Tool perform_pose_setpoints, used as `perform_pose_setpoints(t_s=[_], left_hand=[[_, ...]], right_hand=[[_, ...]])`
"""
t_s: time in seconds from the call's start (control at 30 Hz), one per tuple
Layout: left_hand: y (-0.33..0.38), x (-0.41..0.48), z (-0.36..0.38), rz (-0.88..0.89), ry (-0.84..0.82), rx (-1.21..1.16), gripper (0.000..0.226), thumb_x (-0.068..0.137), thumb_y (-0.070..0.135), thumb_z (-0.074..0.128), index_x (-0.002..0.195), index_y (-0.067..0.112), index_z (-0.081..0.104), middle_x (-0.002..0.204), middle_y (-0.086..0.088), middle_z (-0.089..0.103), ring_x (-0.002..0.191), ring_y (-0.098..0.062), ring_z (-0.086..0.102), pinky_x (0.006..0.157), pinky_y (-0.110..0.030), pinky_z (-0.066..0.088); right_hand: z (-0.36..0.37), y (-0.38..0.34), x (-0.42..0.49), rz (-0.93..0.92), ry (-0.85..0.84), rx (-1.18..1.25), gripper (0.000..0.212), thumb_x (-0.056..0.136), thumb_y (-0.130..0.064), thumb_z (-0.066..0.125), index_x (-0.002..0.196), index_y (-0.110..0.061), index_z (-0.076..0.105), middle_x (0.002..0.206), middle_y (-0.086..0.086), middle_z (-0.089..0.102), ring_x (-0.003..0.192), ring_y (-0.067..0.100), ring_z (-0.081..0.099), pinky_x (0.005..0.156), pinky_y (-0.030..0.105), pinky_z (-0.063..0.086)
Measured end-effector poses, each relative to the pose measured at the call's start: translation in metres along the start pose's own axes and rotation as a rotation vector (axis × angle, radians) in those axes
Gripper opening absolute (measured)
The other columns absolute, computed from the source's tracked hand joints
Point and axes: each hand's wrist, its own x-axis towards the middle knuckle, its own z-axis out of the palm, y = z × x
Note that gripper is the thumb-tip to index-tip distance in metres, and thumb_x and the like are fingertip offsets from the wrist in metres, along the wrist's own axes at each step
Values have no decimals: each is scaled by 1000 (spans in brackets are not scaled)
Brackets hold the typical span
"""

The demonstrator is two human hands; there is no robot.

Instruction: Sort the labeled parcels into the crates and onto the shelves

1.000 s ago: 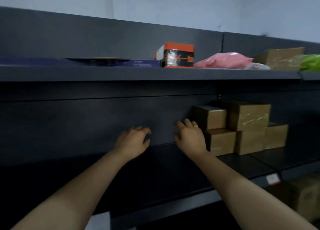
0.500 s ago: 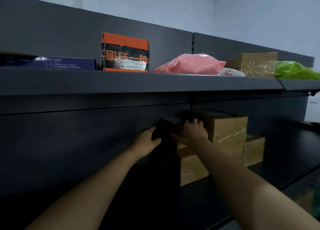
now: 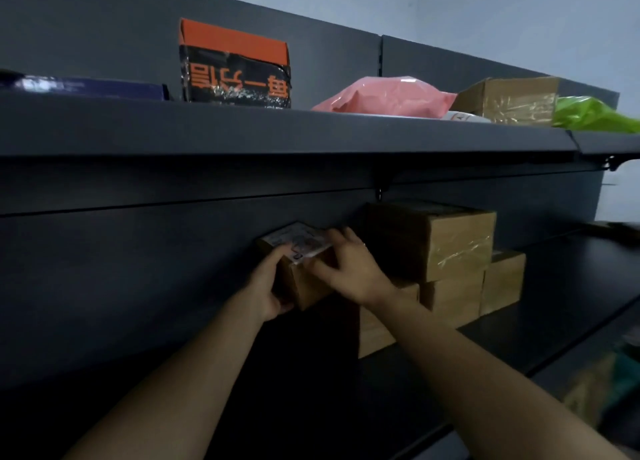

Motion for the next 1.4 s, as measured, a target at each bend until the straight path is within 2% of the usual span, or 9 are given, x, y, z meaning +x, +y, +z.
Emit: perform_pose_setpoints(t_s=[0.1,0.2,0.4,0.5,0.63,0.83,1.13,1.27,1.4], left_hand=[[-5,-5,-13,65,9,-3,40,80,42,67,113,20,61,101,-8,66,93,-25,60,74,-38,50],[-8,-16,-23,134,26,14,39,82,35,67,117,21,61,98,-4,69,89,-20,64,65,-34,49],[-14,-38,-44,297,93,60,44,82,27,68,124,28,56,99,-2,72,85,-18,69,59,-29,52],[-14,-48,-57,269,135,49,43,82,32,67,123,24,59,98,-5,73,83,-21,71,57,-29,54],[-9,-65,-86,203,199,18,35,81,38,64,109,17,68,99,-11,73,90,-28,69,77,-37,54],[-19,-90,-109,76,189,95,32,83,41,60,102,17,70,92,-9,74,85,-26,67,75,-37,53],[-32,-123,-134,18,149,-15,31,83,47,56,89,19,69,69,-5,72,76,-24,63,66,-36,50],[-31,-144,-141,87,146,39,33,83,45,60,102,19,70,88,-7,74,83,-26,67,80,-41,53],[-31,-168,-147,188,132,36,38,84,43,61,115,22,65,98,-7,73,87,-26,69,73,-38,55]], right_hand=[[-8,25,-4,230,-6,-11,69,93,-61,41,141,-12,44,142,16,44,129,33,43,103,36,37],[-2,37,-13,417,-262,-302,81,88,-76,20,128,-16,56,138,17,48,128,35,41,106,49,34],[-2,22,-18,396,-394,-343,83,81,-81,35,146,-29,38,158,7,21,145,35,12,110,65,13],[6,8,-14,263,-445,-303,91,69,-90,29,137,-33,48,148,7,39,138,34,29,107,56,29],[16,4,-15,235,-253,68,43,88,-55,56,116,-23,65,120,6,61,114,25,54,97,41,45],[24,2,-40,879,-338,687,75,82,-53,67,142,-19,38,135,14,49,121,37,48,104,47,39],[7,-35,-85,866,-432,1008,46,76,-49,70,111,-23,55,113,13,55,100,32,53,81,42,47],[1,-69,-100,649,-125,840,66,79,-45,70,137,-28,43,114,4,54,98,25,54,79,36,48],[-8,-107,-116,450,-8,-15,84,73,-62,64,145,-37,28,140,11,39,127,38,37,103,48,33]])
